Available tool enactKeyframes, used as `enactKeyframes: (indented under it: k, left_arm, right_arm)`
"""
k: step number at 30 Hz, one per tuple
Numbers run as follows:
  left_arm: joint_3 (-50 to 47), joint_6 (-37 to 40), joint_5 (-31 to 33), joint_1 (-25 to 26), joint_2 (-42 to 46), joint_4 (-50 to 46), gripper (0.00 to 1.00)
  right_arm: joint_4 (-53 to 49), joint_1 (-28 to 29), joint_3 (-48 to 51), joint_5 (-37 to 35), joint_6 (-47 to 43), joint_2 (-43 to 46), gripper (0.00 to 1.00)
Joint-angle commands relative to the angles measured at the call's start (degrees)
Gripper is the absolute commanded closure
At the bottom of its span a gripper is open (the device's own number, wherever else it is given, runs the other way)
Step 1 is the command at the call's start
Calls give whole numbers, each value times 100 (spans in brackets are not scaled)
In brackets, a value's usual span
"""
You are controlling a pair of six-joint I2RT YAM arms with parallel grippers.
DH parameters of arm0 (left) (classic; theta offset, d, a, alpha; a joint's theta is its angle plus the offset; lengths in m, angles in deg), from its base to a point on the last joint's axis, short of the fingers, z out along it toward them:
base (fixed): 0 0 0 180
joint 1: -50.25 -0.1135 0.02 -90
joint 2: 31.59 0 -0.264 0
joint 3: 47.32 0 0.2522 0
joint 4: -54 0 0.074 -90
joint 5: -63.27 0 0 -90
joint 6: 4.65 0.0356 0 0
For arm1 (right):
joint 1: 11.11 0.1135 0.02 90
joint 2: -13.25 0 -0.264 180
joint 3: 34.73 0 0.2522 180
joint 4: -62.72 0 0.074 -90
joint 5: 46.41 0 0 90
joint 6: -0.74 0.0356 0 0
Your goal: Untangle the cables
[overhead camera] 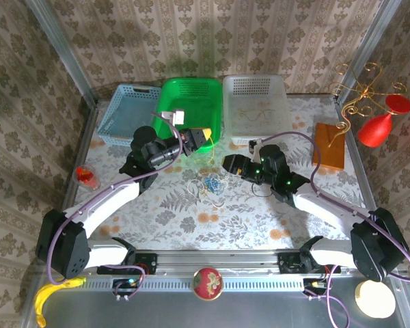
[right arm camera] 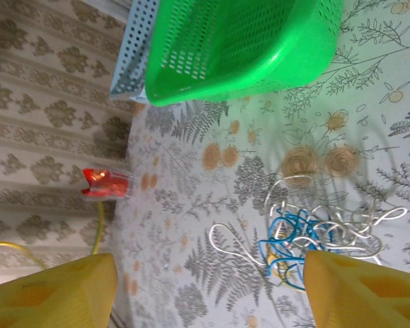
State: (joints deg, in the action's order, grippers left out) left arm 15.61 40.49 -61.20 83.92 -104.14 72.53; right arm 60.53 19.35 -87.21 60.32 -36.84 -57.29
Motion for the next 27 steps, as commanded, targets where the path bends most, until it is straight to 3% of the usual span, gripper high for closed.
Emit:
enactKeyframes:
  k: [1,10,27]
  left_arm:
    - [173,174,-120,-45,79,88,100]
    - [163,167,-124,-45,53,176,100]
    - [106,200,-121,-45,89,185,100]
  right_arm:
    - [209,-22,-26,-70,576,121,25]
    - [973,-5,-101,278,1382,-299,27]
    - [2148,317,-404,763,1962,-1288,44]
